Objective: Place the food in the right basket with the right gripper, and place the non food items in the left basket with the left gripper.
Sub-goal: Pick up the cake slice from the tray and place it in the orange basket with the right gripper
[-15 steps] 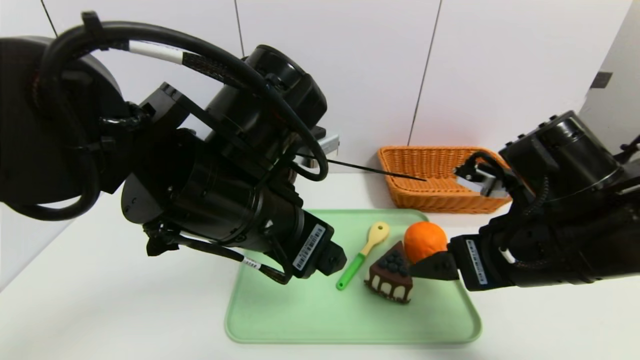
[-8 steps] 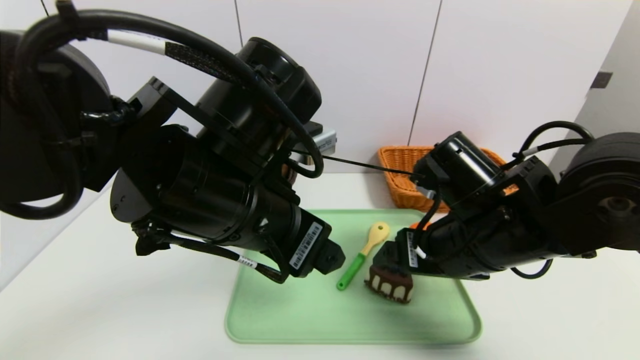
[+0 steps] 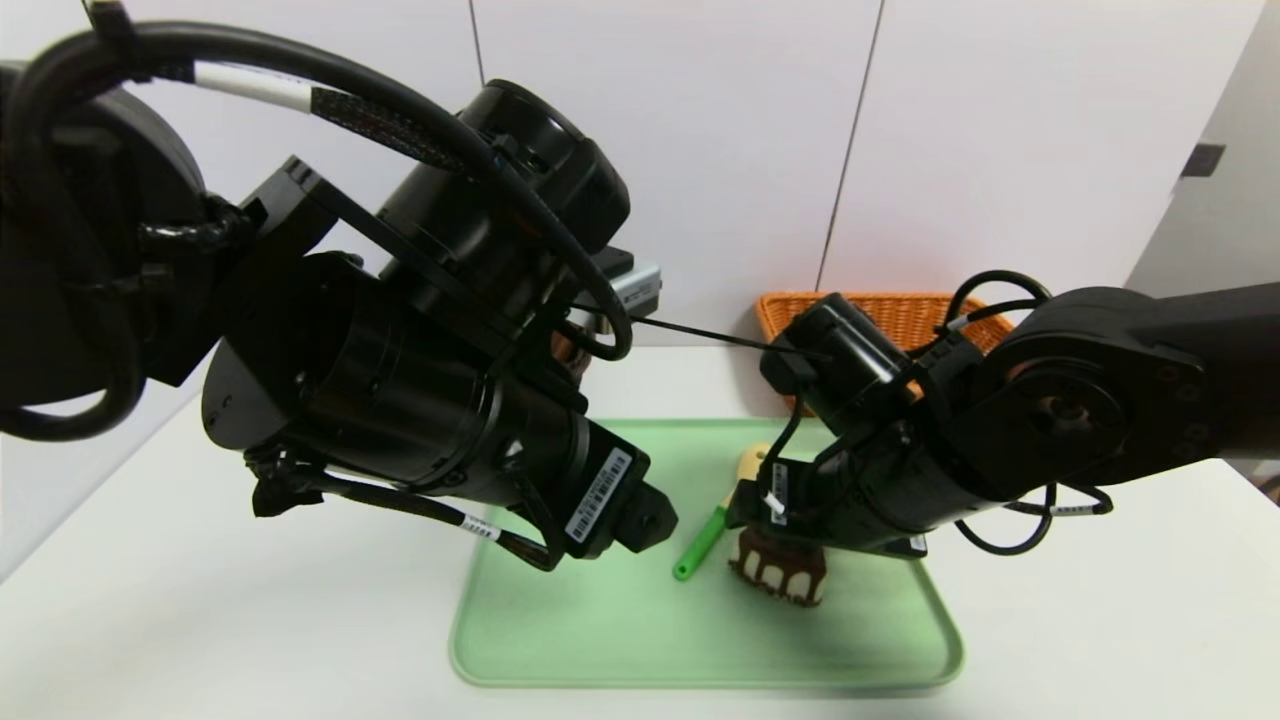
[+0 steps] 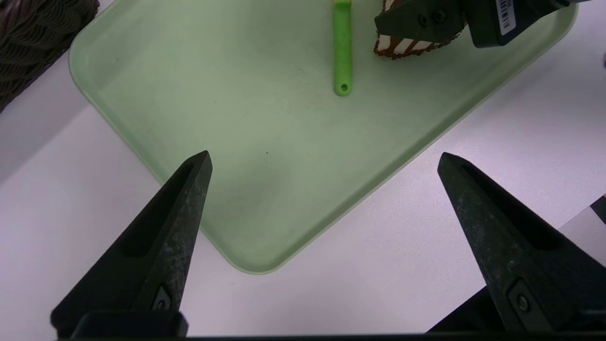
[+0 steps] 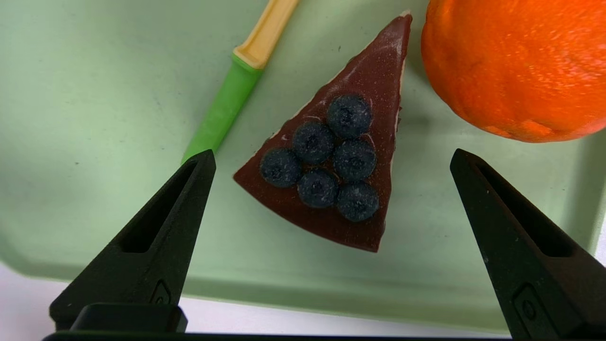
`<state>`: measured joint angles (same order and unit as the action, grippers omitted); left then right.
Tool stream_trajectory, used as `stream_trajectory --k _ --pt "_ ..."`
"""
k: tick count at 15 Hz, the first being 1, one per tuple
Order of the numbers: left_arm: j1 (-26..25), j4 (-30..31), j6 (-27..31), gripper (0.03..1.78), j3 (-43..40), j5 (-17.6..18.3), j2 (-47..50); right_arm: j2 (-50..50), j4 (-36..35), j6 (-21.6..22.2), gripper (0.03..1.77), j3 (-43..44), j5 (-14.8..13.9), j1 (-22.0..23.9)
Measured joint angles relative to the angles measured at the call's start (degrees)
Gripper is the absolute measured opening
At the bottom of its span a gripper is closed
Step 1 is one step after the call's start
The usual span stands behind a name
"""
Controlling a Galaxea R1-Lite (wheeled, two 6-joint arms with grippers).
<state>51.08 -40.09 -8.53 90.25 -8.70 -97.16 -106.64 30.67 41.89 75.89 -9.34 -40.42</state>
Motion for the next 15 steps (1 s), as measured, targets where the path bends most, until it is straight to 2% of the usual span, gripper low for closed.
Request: stream_trajectory --k 3,6,9,11,15 --pt "0.0 0.1 0.0 1.69 -0.3 0.0 0.1 -1.2 0.0 0.0 1.71 0.0 0.0 0.0" --pt "0.0 0.1 0.0 1.69 -0.4 -0.1 0.1 -2.0 0.0 0.1 1.19 0.0 0.4 -0.3" --pt "0.0 0.2 0.0 1.69 -0.4 -0.1 0.1 -2.1 0.0 0.0 0.87 0.0 0.6 -0.8" --pt "0.0 0.2 0.0 1.69 -0.4 -0.1 0.1 -1.3 0.0 -0.2 0.80 0.0 0.6 -0.8" --pt "0.0 0.2 0.0 1.69 -0.4 -0.1 0.1 2.8 0.2 -1.9 0.80 0.2 0.6 -0.9"
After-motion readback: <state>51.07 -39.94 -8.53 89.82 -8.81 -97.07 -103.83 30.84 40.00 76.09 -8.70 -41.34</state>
